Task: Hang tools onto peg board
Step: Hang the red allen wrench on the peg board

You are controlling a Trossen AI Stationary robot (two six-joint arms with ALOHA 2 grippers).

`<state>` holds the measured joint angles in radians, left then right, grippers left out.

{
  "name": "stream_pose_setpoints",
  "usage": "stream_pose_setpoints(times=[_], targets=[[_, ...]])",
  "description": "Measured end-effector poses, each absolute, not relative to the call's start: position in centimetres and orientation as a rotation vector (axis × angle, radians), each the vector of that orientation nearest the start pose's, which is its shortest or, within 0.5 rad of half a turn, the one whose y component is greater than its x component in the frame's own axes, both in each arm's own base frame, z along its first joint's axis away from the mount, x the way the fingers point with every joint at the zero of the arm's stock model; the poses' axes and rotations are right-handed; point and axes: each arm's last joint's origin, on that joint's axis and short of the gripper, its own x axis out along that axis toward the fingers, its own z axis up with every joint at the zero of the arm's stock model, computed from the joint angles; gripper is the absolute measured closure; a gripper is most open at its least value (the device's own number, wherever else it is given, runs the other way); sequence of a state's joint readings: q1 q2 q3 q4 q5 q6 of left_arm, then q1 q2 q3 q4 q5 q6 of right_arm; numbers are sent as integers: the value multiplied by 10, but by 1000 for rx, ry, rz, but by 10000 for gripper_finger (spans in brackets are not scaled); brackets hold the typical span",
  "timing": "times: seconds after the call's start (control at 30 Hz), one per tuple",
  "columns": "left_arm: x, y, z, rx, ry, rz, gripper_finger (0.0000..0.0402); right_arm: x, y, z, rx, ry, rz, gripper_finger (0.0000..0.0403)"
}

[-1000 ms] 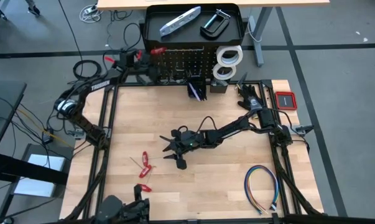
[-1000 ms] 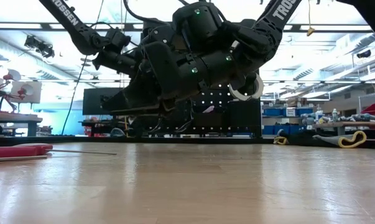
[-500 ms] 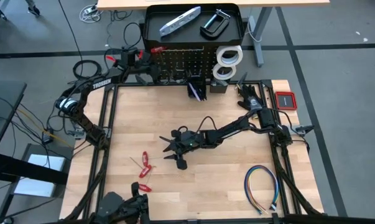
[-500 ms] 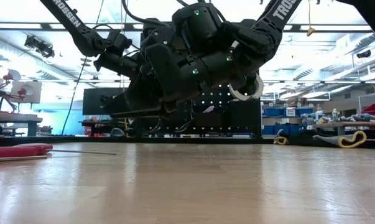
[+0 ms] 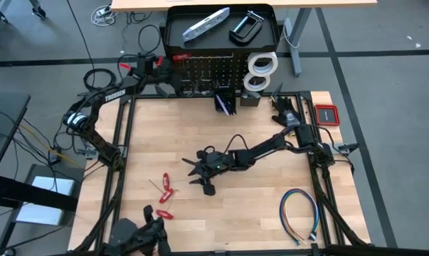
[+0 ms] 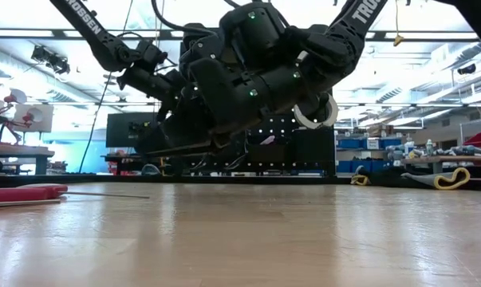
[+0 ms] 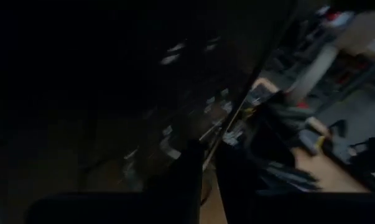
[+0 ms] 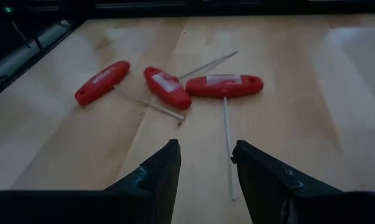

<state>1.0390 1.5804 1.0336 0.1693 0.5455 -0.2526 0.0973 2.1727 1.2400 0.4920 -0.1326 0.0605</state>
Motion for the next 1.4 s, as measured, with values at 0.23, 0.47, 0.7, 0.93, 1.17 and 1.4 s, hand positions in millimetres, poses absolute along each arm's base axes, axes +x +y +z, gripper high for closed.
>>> stream_pose_setpoints(times=[0.23, 0.47, 0.7, 0.93, 1.17, 1.4], targets=[[179, 290, 261, -478, 262, 577, 335, 446, 54, 115, 87, 493, 219, 238], [173, 271, 283, -376, 256, 559, 335, 445, 56, 115, 100, 501, 221, 238], [166, 221, 288, -303, 321, 513, 337, 445, 56, 114, 105, 509, 219, 238], [167, 142, 272, -258, 320, 345, 337, 445, 55, 114, 88, 505, 165, 238], [169, 63, 243, -283, 360, 212, 337, 439, 44, 108, -26, 619, -20, 238], [166, -6, 219, -351, 449, -20, 337, 428, 36, 127, -80, 712, -108, 238]])
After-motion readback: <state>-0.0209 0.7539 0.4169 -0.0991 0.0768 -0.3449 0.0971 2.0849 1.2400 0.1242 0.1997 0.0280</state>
